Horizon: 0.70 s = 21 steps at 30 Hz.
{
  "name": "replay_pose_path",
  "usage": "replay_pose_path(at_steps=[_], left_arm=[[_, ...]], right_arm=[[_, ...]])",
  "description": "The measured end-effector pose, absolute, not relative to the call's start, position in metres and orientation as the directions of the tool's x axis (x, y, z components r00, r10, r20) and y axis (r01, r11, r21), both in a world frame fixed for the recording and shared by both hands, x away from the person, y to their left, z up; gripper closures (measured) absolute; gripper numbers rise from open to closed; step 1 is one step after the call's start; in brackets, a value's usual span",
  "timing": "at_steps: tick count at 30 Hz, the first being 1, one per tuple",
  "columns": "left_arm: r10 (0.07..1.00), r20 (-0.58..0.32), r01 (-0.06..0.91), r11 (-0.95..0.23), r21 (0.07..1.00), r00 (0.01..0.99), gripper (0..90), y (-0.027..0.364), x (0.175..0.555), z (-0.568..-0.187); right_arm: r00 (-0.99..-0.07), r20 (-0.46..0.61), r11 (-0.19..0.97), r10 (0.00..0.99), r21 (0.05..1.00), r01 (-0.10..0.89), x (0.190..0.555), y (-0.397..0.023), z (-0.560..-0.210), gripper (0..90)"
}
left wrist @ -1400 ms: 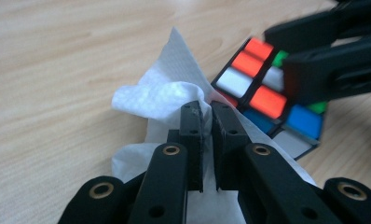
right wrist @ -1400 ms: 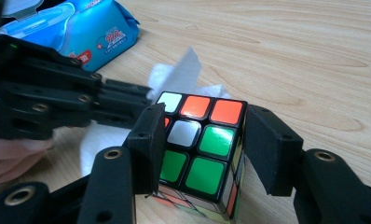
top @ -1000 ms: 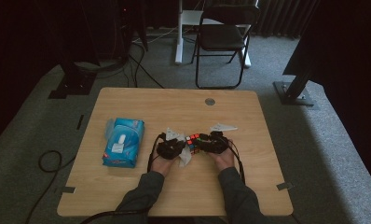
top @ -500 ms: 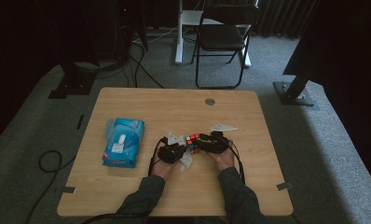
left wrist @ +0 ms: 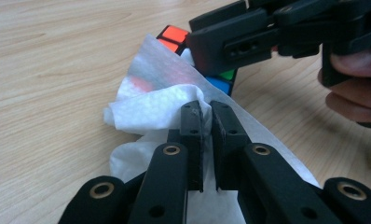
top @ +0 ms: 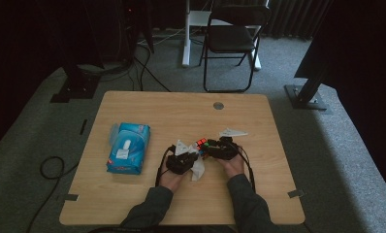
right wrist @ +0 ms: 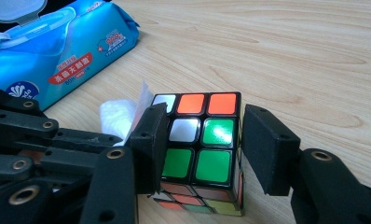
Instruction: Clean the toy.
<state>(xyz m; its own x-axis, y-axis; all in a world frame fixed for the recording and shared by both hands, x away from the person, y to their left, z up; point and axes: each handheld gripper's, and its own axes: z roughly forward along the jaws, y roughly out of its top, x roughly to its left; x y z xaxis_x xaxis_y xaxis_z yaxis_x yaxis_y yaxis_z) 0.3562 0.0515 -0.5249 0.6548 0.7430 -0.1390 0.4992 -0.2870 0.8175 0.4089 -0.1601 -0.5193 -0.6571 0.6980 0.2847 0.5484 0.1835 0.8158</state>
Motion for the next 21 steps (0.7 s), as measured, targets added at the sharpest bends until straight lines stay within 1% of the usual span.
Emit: replay_pose_path(at_steps=[8,16,18,21], left_arm=[[0.758,-0.139,0.553,-0.324,0.768,0.637,83.8,0.047,0.361,-0.543],[0.781,-0.114,0.590,-0.358,0.724,0.614,83.2,0.047,0.375,-0.541],[0.790,-0.111,0.591,-0.349,0.727,0.603,83.2,0.049,0.377,-0.541],[0.809,-0.142,0.612,-0.303,0.731,0.571,82.9,0.055,0.384,-0.541]], right_arm=[[-0.656,0.289,0.178,0.697,0.816,0.549,0.409,-0.161,-0.520,50.9],[-0.656,0.290,0.178,0.696,0.816,0.550,0.409,-0.161,-0.520,50.9],[-0.656,0.292,0.178,0.696,0.815,0.552,0.409,-0.161,-0.520,50.9],[-0.656,0.293,0.177,0.695,0.815,0.552,0.409,-0.161,-0.520,50.9]])
